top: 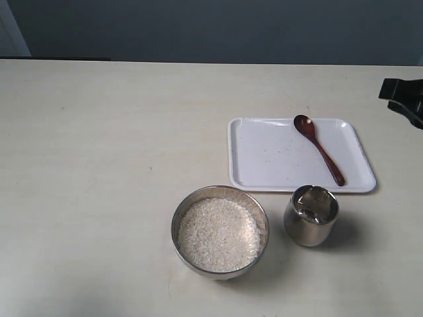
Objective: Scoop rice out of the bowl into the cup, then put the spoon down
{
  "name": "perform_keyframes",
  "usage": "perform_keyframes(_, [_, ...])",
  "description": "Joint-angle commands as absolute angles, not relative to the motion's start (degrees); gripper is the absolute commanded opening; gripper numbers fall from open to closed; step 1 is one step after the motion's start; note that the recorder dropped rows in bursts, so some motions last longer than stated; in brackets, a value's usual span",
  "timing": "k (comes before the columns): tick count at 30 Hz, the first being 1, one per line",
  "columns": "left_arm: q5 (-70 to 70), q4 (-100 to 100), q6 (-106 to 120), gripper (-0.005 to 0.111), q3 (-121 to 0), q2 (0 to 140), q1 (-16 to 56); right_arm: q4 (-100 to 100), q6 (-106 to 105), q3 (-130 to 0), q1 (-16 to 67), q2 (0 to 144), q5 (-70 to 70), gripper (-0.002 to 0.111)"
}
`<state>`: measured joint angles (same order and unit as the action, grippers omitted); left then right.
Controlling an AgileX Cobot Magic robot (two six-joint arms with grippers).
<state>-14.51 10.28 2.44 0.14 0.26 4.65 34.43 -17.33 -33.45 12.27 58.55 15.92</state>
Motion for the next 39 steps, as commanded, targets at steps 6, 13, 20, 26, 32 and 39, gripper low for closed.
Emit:
perform_keyframes(6, [-13.7, 10.2, 2.0, 0.001, 0.0, 0.0, 4.5, 35.7, -17.7, -32.7, 12.0, 58.0, 14.4, 0.000])
perform_keyframes(13, [-13.7, 10.2, 2.0, 0.001, 0.0, 0.0, 4.5, 25.0, -19.5, -31.9, 12.2, 54.2, 13.0, 0.000])
perform_keyframes(20, [-13.7, 10.2, 2.0, 0.001, 0.0, 0.0, 4.5, 25.8, -19.5, -22.7, 3.1, 37.7, 13.3, 0.000])
perform_keyframes(26, [-13.7, 10.2, 2.0, 0.001, 0.0, 0.0, 4.5, 26.2, -19.5, -14.1, -5.1, 19.3, 16.8, 0.000])
perform_keyframes(32, [-13.7, 10.2, 2.0, 0.001, 0.0, 0.0, 4.5, 25.8, -19.5, -9.4, -6.0, 9.6, 21.5, 0.000])
perform_keyframes(39, [-13.7, 10.2, 2.0, 0.001, 0.0, 0.0, 4.5, 27.5, -19.1, -3.1, -6.0, 6.6, 22.0, 0.000])
